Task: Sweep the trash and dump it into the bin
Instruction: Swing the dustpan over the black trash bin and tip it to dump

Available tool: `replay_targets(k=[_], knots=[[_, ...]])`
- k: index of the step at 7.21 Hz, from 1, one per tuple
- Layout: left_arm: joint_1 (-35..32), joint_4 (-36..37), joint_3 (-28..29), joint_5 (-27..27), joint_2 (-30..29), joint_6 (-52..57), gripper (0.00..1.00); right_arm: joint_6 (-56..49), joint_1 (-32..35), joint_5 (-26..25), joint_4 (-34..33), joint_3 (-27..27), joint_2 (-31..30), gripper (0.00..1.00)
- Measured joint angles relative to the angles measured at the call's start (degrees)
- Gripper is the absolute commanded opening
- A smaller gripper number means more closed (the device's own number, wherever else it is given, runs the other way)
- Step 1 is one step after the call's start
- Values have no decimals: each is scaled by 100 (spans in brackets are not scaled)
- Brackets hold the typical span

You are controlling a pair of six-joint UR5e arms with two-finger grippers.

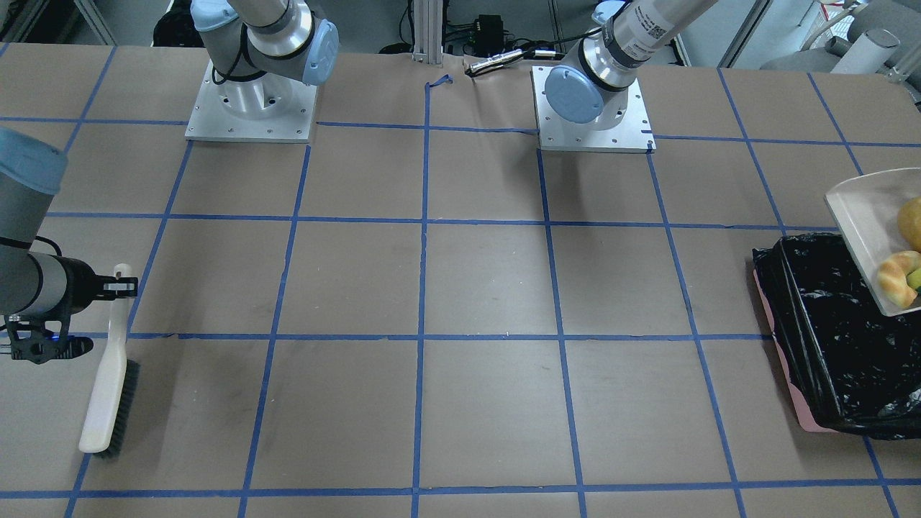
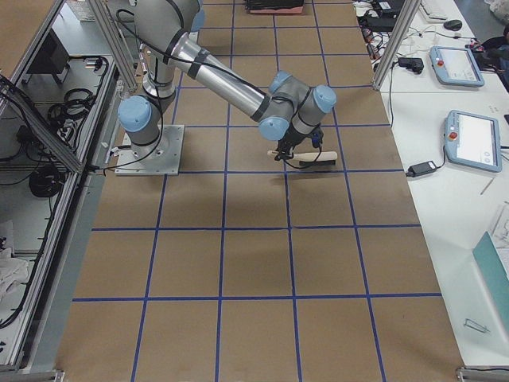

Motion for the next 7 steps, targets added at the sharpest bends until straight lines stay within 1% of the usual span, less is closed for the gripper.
replay_targets(k=[1, 3, 5, 6, 7], knots=[[-35, 69, -1, 78, -67, -75, 0, 2, -2, -7, -24, 1, 4, 1], [-144, 170, 5, 406, -127, -225, 0, 11, -27, -8, -33, 9, 16, 2], [-232, 185, 11, 638, -65, -262, 0, 125, -40, -11, -20, 11, 16, 2], [-265, 186, 9, 741, -38, -275, 0, 179, -43, -10, -2, 12, 12, 5], [-342, 189, 8, 848, -5, -283, 0, 165, -43, -8, -5, 18, 19, 6]])
